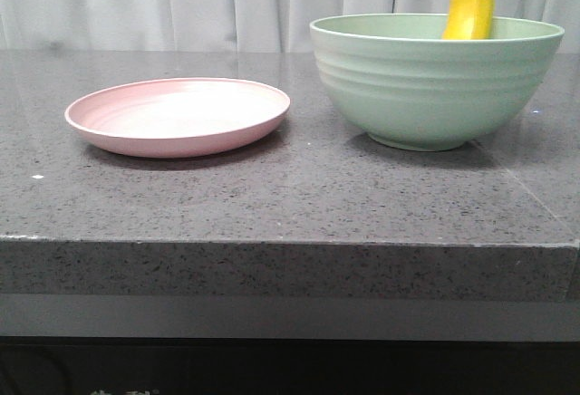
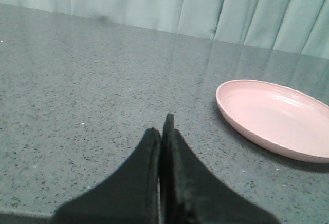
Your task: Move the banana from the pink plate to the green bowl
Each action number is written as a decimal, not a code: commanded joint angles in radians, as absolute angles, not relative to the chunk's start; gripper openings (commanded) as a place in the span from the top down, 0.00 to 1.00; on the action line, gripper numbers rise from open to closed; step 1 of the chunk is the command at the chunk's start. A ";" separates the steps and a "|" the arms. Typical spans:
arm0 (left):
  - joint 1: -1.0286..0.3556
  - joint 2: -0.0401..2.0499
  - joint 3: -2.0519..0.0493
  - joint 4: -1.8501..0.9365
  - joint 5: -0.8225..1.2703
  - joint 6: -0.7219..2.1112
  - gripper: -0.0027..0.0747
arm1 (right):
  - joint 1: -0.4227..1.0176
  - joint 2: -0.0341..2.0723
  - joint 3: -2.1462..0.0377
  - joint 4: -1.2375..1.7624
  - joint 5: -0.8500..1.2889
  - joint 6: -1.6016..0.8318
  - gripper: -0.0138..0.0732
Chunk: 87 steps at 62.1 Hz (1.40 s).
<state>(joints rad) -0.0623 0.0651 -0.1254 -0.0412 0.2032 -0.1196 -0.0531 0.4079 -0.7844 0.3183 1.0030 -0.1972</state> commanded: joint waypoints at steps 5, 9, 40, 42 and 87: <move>-0.045 -0.002 -0.056 -0.056 0.000 -0.129 0.99 | -0.060 0.414 -0.804 0.338 0.932 -0.199 0.92; -0.045 -0.025 -0.019 -0.056 -0.052 -0.129 0.99 | -0.060 0.414 -0.804 0.338 0.932 -0.199 0.92; -0.045 -0.031 0.008 -0.054 -0.064 -0.129 0.99 | -0.060 0.415 -0.804 0.339 0.934 -0.199 0.92; -0.045 -0.031 0.008 -0.054 -0.064 -0.129 0.99 | -0.060 0.415 -0.804 0.339 0.934 -0.199 0.92; -0.045 -0.031 0.008 -0.054 -0.064 -0.129 0.99 | -0.060 0.412 -0.776 0.299 0.851 -0.199 0.92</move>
